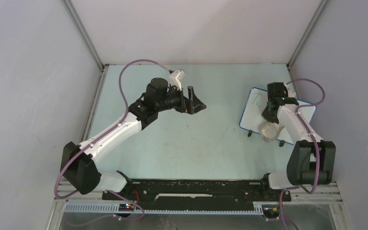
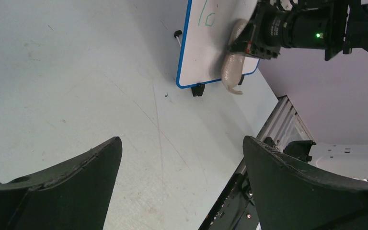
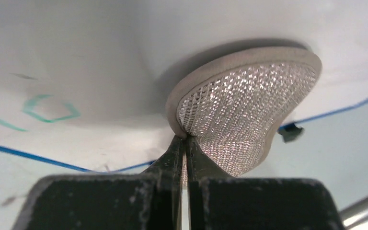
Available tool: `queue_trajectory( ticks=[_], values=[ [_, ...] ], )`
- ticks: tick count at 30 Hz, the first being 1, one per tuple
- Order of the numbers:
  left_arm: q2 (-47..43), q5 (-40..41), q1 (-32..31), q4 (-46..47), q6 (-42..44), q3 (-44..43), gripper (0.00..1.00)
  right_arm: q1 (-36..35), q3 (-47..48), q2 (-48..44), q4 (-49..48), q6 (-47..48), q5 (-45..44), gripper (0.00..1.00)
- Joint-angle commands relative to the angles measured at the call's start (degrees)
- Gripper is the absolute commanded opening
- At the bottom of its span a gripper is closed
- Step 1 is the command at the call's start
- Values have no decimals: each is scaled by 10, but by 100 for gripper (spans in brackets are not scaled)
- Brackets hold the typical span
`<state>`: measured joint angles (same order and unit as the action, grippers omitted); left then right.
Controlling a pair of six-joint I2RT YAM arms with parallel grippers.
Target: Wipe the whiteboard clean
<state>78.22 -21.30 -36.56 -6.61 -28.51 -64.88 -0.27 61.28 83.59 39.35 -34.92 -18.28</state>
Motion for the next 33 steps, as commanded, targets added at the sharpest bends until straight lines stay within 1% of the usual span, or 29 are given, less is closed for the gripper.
queue_trajectory(
  ticks=[1, 5, 7, 9, 11, 14, 16, 19, 22, 26, 33],
  values=[
    [-22, -12, 3, 18, -1, -3, 98, 30, -19, -78, 17, 27, -18, 0],
    [-20, -14, 3, 20, -2, -2, 98, 33, -12, -140, -15, 44, 21, 0],
    [-19, -12, 3, 19, -2, -2, 98, 33, -3, -151, -40, 44, 51, 0],
    [-18, -9, 3, 18, 1, -3, 98, 31, 16, -144, -60, 40, 80, 0],
    [-17, -7, 3, 17, 2, -3, 98, 24, 48, -118, -66, 33, 90, 0],
    [-13, -3, 3, 13, 7, -5, 98, 5, 120, -64, -65, 27, 89, 0],
    [-10, -1, 3, 11, 10, -6, 98, -18, 167, -26, -60, 19, 84, 0],
    [-6, 4, 3, 5, 14, -8, 98, -41, 229, 29, -41, 7, 56, 0],
    [-4, 10, 3, 0, 20, -10, 98, -57, 266, 79, -7, -9, 1, 0],
    [-3, 12, 3, -5, 22, -12, 98, -58, 247, 100, -6, -19, -25, 0],
    [-5, 0, 3, 0, 16, -11, 98, -54, 148, 88, -14, -19, -40, 0]
  ],
)
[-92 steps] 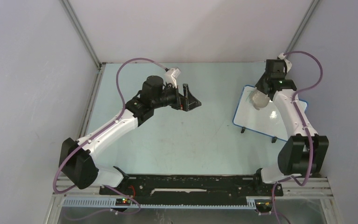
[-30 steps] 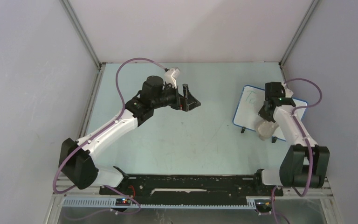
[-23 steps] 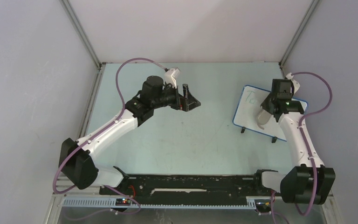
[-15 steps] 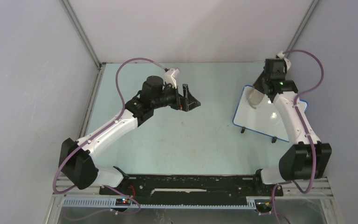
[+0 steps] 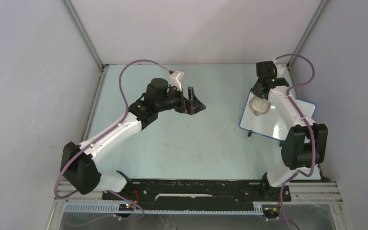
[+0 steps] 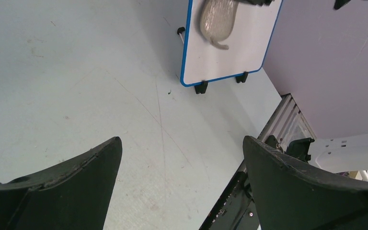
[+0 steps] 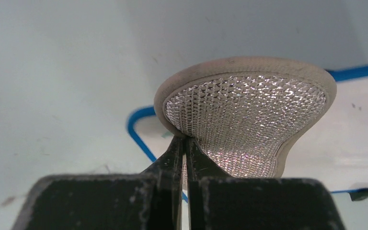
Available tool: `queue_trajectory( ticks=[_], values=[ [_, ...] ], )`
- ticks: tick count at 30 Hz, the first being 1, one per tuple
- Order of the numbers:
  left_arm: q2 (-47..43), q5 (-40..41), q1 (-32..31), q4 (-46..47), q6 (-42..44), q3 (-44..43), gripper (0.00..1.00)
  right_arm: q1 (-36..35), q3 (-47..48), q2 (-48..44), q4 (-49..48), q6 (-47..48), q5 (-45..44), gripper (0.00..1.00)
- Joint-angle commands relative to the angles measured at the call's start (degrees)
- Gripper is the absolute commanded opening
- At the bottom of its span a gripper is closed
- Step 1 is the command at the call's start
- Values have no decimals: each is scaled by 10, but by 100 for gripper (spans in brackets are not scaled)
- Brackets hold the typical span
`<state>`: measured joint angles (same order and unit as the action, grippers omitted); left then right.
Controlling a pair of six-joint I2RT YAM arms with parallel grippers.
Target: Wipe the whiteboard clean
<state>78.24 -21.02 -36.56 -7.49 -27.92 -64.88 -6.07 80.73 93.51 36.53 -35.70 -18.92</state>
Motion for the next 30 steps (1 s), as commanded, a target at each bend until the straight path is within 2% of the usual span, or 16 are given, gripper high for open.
queue_trajectory(
  ticks=[1, 10, 14, 17, 21, 30],
  values=[
    [-7, -3, 3, 10, 9, -11, 98, 4, -62, -16, 15, -10, -35, 0],
    [-19, -7, 2, 14, 5, -9, 99, 16, -217, -124, 12, -12, -55, 0],
    [-22, -11, 2, 17, 2, -9, 98, 33, -227, -180, 24, -2, -52, 0],
    [-24, -11, 2, 17, 1, -9, 98, 33, -223, -228, -3, 9, -33, 0],
    [-23, -11, 2, 18, 1, -9, 98, 28, -179, -233, -36, 0, 9, 0],
    [-13, 7, 2, 4, 16, -13, 99, -23, 25, -58, -19, -14, 10, 0]
  ],
)
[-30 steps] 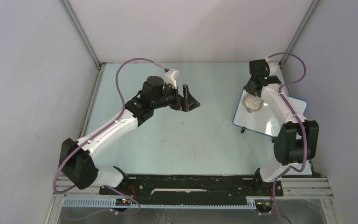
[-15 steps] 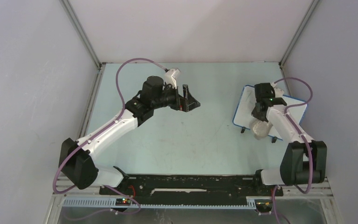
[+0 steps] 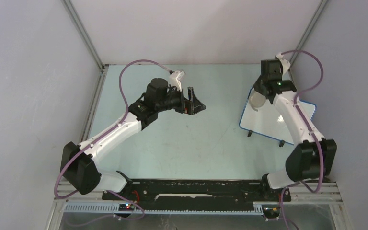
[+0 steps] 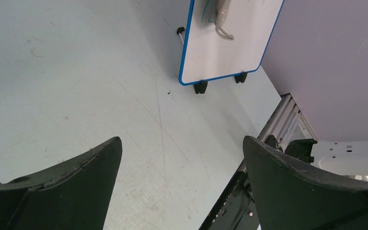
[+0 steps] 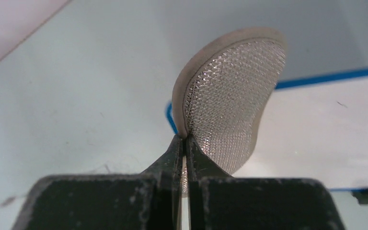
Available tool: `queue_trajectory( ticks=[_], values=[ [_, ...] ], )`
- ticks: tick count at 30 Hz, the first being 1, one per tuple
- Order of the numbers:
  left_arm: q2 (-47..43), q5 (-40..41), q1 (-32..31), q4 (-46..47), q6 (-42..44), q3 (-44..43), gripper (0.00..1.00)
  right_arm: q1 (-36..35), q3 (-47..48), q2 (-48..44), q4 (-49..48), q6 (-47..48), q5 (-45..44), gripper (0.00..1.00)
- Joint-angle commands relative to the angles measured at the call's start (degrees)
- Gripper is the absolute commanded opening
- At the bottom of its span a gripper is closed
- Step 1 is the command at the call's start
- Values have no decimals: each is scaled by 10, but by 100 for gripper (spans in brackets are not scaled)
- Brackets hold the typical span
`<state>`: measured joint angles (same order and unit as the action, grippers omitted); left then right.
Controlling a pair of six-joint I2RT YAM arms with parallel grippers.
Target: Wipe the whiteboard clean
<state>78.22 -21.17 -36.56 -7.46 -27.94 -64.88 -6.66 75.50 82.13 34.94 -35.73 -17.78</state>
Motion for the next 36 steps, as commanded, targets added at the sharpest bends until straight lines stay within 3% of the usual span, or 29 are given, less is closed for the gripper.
queue_trajectory(
  ticks=[1, 4, 12, 23, 30, 36],
  values=[
    [-12, 11, 2, 2, 19, -13, 99, -21, 94, 78, 7, -15, -11, 0],
    [-11, 13, 3, -1, 20, -14, 99, -26, 115, 110, 29, -37, -31, 0],
    [-14, 4, 3, 8, 12, -11, 99, -9, 5, 104, 25, -62, -43, 0],
    [-29, -7, 2, 16, 3, -8, 99, 37, -172, -52, 45, -48, -71, 0],
    [-28, -7, 3, 18, 2, -8, 99, 31, -164, -128, -1, -13, -30, 0],
    [-20, -1, 2, 12, 8, -9, 99, -2, -43, -52, -14, -16, -21, 0]
  ],
)
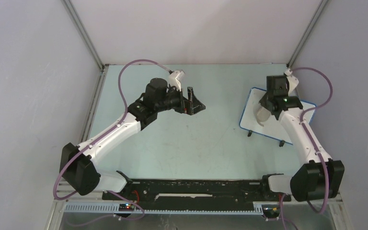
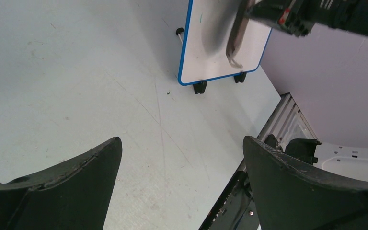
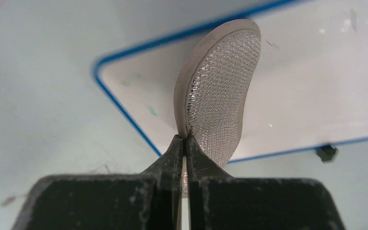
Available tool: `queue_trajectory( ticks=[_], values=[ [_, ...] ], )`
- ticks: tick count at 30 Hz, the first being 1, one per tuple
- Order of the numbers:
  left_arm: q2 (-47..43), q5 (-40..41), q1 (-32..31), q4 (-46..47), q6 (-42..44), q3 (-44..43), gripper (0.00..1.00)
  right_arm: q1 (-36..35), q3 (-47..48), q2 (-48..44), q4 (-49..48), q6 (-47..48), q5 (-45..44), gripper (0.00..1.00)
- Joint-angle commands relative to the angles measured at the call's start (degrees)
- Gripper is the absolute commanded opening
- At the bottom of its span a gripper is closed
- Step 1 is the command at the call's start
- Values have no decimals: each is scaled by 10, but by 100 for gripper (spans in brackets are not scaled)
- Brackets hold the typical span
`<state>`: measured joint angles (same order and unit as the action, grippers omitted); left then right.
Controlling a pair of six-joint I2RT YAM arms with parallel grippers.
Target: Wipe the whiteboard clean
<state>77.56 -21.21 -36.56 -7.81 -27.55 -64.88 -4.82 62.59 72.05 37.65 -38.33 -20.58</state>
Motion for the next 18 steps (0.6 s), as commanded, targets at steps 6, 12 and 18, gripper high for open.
queue_trajectory(
  ticks=[6, 12, 18],
  values=[
    [-6, 14, 3, 6, 16, -12, 99, -41, 230, 166, 6, 4, -28, 0],
    [-5, 15, 3, 3, 17, -14, 99, -51, 262, 243, 42, -4, -46, 0],
    [-10, 10, 2, 8, 13, -11, 99, -55, 157, 240, 30, -25, -35, 0]
  ],
)
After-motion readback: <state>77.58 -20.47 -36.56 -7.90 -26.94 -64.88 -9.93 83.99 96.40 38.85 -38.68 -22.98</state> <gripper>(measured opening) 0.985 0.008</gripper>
